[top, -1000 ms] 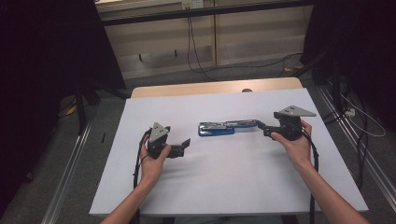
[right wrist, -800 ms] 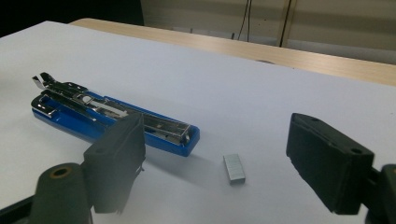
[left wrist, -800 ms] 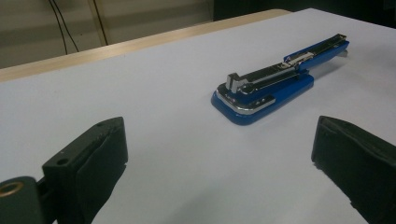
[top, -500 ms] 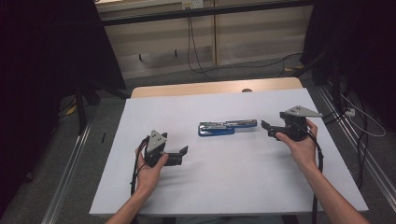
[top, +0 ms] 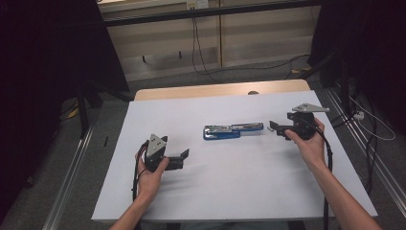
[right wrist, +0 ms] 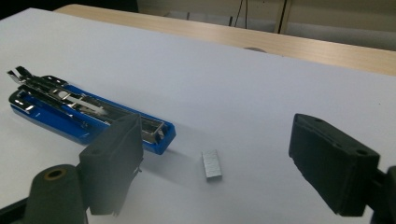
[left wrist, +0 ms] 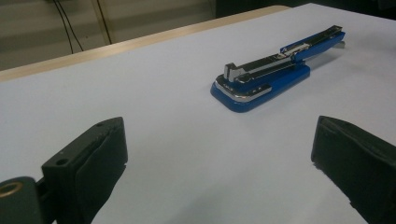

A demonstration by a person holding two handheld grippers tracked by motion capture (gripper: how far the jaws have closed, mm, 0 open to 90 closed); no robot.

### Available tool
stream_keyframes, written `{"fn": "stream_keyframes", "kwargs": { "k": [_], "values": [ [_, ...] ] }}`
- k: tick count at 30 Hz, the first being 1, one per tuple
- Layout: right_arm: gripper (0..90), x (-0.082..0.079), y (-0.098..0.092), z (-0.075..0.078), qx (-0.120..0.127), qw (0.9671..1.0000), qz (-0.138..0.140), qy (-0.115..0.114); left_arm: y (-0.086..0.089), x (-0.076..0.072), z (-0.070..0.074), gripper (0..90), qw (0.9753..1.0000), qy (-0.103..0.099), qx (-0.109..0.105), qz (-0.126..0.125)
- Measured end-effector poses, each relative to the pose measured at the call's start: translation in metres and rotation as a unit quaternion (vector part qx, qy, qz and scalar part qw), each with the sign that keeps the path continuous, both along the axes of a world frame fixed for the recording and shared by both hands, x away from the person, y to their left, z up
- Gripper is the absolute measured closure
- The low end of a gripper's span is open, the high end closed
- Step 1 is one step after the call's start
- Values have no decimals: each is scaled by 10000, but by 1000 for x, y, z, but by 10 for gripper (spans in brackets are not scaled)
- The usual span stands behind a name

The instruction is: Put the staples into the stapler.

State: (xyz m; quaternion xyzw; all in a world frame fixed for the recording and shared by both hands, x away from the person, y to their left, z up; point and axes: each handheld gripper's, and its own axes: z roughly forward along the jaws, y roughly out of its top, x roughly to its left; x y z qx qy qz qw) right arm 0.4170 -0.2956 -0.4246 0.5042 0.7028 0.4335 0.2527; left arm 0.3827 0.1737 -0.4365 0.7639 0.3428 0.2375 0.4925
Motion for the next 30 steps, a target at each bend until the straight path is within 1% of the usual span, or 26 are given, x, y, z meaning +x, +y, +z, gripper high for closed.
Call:
{"fn": "stream_keyframes", "kwargs": {
  "k": [3, 4, 6, 8, 10, 12, 13, 15, 16, 17, 18, 19, 20, 21, 22, 24, 25, 27, 28, 29, 30],
  "values": [
    [161, 3, -3, 0, -77, 9999, -58, 82, 1, -3, 1, 37, 10000, -60, -33, -6],
    [164, 3, -4, 0, -66, 9999, -69, 139, 1, -4, 2, 37, 10000, -77, -42, 13],
    [166, 5, -7, -1, -44, 9997, -42, 249, 1, -7, 3, 37, 9999, -98, -51, -16],
    [175, 8, -9, -2, -57, 9994, 16, 331, 2, -10, 3, 36, 9999, -139, -37, 6],
    [187, 10, -10, -3, -75, 9992, 76, 377, 4, -13, 3, 36, 9999, -143, -34, 29],
    [194, 13, -10, -4, -149, 9989, 115, 428, 6, -15, 3, 36, 9998, -167, 8, 66],
    [202, 14, -10, -4, -149, 9987, 139, 469, 7, -17, 3, 35, 9998, -172, -38, 101],
    [210, 16, -9, -3, -210, 9986, 170, 459, 9, -21, 4, 36, 9997, -194, -86, 122],
    [209, 18, -8, -3, -252, 9980, 220, 539, 11, -23, 4, 36, 9997, -203, -44, 136],
    [209, 20, -7, -2, -323, 9974, 250, 586, 12, -26, 4, 36, 9996, -223, -82, 176],
    [211, 22, -6, -2, -349, 9972, 288, 591, 15, -28, 4, 36, 9995, -238, -44, 191],
    [210, 24, -6, -1, -360, 9970, 296, 615, 18, -29, 4, 37, 9994, -238, -51, 248],
    [209, 26, -7, -1, -384, 9968, 298, 638, 19, -31, 4, 38, 9989, -227, -142, 373],
    [207, 28, -8, -1, -376, 9967, 311, 654, 22, -33, 4, 39, 9987, -222, -154, 437],
    [203, 31, -9, -1, -378, 9960, 316, 747, 24, -34, 4, 38, 9986, -222, -168, 453],
    [204, 35, -9, -1, -381, 9945, 377, 904, 28, -38, 4, 38, 9986, -236, -222, 429],
    [206, 37, -10, -1, -364, 9938, 404, 972, 29, -39, 5, 38, 9986, -260, -204, 401],
    [214, 38, -9, -2, -407, 9933, 415, 998, 30, -43, 7, 37, 9988, -325, -142, 352],
    [215, 39, -9, -2, -371, 9931, 439, 1024, 30, -46, 8, 37, 9985, -415, -114, 350],
    [215, 40, -8, -2, -363, 9930, 445, 1036, 30, -48, 9, 36, 9985, -424, -153, 321],
    [211, 40, -8, -3, -429, 9924, 455, 1063, 29, -51, 10, 35, 9986, -403, -193, 288]
  ]
}}
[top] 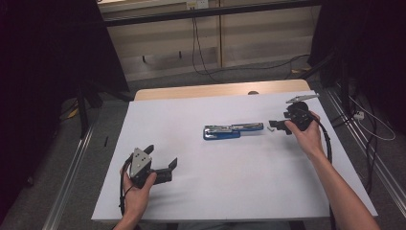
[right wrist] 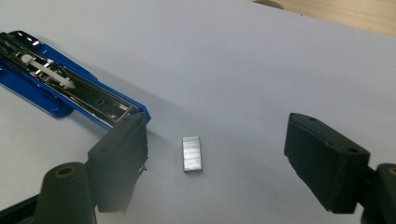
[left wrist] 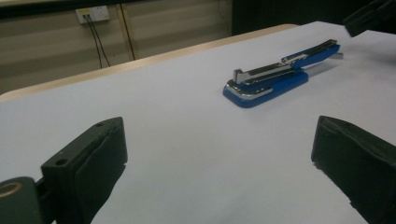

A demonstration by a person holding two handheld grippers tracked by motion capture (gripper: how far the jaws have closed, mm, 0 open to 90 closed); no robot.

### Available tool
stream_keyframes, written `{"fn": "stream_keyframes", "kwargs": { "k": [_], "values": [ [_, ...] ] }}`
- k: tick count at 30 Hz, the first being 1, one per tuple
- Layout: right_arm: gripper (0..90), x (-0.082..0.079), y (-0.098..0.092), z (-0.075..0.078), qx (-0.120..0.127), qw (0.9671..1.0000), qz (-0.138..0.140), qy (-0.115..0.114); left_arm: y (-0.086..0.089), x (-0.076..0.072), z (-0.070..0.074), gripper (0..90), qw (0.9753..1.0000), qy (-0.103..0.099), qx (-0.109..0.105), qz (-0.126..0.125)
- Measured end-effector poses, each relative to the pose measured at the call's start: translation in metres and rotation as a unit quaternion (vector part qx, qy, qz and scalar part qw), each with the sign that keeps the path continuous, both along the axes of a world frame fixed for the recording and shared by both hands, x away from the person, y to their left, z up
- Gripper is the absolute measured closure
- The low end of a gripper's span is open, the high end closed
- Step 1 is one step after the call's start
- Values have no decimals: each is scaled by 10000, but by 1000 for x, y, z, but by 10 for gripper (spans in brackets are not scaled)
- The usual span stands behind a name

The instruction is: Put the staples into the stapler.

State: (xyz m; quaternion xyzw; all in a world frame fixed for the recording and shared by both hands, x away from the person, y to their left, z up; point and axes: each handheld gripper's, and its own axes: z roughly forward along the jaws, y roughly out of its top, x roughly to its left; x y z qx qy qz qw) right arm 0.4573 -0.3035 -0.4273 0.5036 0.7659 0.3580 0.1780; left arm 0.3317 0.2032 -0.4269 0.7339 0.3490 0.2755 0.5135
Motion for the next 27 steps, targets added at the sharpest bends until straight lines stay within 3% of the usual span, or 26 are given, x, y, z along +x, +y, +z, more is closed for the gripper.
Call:
{"fn": "stream_keyframes", "kwargs": {
  "k": [4, 9, 11, 13, 16, 18, 21, 27],
  "values": [
    [201, 5, 0, -4, -62, 9998, 59, 195, 0, -6, -2, 37, 9998, 40, 114, -148],
    [163, 9, 4, -5, -160, 9993, 187, 273, -2, 0, -2, 38, 9998, 56, 71, -155],
    [189, 12, 4, -5, -254, 9989, 236, 324, -2, 2, -4, 37, 9998, 128, 51, -148],
    [271, 13, 3, -6, -245, 9987, 287, 349, -1, 3, -5, 37, 9998, 141, 90, -128],
    [302, 14, 3, -9, -261, 9982, 288, 451, 0, 5, -6, 37, 9998, 189, 44, -110],
    [314, 15, 3, -10, -258, 9978, 335, 515, 0, 7, -8, 35, 9992, 367, -9, -135],
    [359, 16, 5, -10, -328, 9971, 348, 599, -1, 10, -10, 36, 9992, 382, 91, -119],
    [434, 22, 7, -4, -445, 9946, 500, 792, 0, 10, -10, 36, 9992, 381, 77, -120]
  ]
}}
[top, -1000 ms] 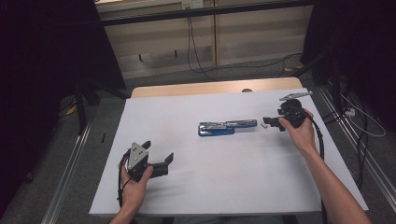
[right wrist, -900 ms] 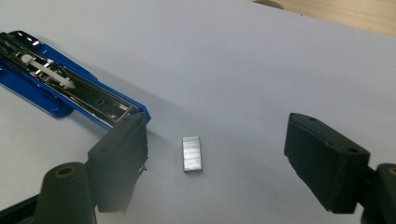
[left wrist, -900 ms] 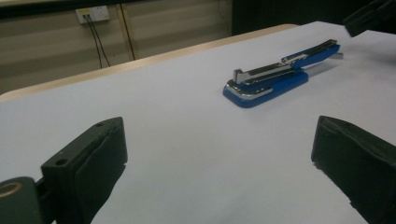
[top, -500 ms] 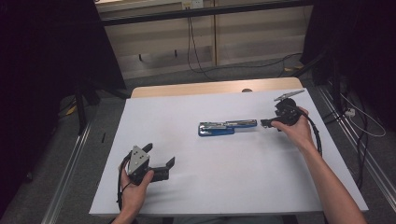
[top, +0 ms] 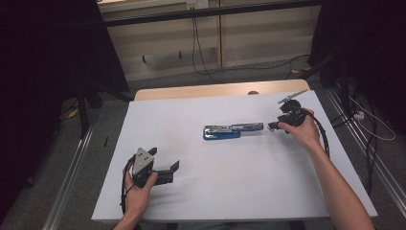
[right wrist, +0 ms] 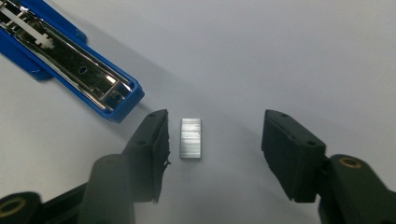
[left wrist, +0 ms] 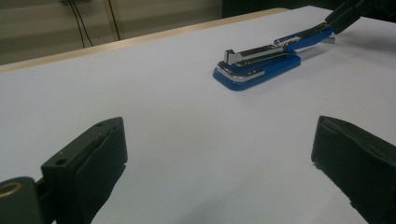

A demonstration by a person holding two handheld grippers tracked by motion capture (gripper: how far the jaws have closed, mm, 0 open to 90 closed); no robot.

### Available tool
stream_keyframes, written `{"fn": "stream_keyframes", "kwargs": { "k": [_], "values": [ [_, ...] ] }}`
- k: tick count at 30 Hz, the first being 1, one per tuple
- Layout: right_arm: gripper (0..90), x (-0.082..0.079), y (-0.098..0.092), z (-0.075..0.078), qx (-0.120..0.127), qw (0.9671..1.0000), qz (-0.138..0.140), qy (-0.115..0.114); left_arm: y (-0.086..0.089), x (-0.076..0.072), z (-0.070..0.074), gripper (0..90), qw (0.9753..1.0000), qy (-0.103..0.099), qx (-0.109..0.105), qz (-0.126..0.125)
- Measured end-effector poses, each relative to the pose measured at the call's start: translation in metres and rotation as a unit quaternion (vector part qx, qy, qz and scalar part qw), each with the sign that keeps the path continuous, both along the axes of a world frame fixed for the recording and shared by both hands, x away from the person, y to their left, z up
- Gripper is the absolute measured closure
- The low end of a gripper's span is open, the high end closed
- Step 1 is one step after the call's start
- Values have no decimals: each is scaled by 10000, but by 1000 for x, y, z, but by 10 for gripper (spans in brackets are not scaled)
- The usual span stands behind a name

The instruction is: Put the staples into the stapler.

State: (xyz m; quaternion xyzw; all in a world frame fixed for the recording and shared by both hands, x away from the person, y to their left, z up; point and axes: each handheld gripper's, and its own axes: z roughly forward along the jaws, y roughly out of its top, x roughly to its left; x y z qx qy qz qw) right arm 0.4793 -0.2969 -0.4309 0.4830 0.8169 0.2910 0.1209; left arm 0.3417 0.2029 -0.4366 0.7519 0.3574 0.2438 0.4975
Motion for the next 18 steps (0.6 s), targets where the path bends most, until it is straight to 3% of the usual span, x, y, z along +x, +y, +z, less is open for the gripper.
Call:
{"fn": "stream_keyframes", "kwargs": {
  "k": [6, 18],
  "values": [
    [456, 6, 2, 2, -52, 9996, 154, 222, -1, 0, -1, 34, 10000, 79, 49, -29],
    [612, 8, 7, -4, -282, 9978, 395, 458, -1, -1, -1, 34, 9999, 94, 39, -70]
  ]
}}
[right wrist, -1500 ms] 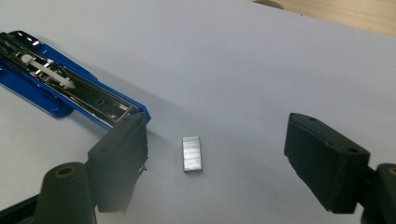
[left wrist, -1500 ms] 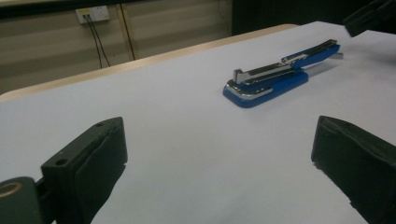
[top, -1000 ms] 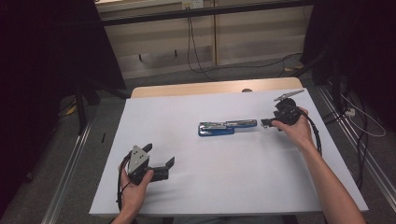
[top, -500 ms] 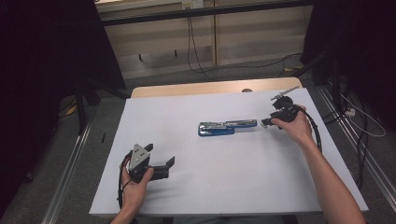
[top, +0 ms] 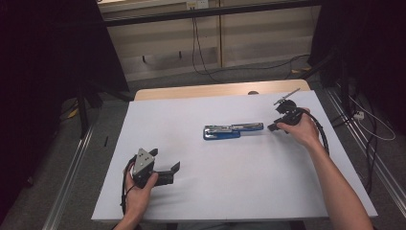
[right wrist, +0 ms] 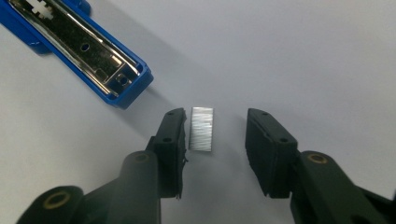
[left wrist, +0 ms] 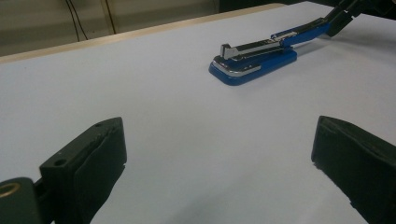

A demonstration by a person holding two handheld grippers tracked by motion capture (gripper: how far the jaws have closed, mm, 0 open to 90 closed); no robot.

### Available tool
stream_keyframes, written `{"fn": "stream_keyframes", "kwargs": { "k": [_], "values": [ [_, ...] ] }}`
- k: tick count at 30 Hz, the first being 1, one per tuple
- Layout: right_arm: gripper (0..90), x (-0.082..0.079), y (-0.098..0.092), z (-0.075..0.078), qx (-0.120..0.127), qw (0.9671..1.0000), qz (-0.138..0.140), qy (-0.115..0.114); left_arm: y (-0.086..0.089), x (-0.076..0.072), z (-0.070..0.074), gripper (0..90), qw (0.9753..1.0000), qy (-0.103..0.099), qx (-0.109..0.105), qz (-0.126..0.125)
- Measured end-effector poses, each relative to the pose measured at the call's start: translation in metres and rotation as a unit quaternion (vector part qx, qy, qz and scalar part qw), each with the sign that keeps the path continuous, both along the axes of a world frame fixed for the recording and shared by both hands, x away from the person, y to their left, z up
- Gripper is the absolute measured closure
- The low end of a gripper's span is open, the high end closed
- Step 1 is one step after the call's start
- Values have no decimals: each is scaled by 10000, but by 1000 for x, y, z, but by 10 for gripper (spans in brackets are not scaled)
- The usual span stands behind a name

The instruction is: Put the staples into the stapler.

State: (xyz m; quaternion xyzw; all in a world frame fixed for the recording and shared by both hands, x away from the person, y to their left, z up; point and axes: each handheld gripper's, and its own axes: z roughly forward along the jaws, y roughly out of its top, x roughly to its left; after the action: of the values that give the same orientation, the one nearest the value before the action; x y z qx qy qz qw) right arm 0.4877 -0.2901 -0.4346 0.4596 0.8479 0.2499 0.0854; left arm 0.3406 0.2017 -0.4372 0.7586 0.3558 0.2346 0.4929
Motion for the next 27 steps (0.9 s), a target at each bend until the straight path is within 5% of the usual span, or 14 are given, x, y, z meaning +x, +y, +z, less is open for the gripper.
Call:
{"fn": "stream_keyframes", "kwargs": {
  "k": [27],
  "values": [
    [788, 1, 10, -3, -275, 9991, 334, -30, -2, 2, -2, 35, 10000, 6, 54, -27]
  ]
}}
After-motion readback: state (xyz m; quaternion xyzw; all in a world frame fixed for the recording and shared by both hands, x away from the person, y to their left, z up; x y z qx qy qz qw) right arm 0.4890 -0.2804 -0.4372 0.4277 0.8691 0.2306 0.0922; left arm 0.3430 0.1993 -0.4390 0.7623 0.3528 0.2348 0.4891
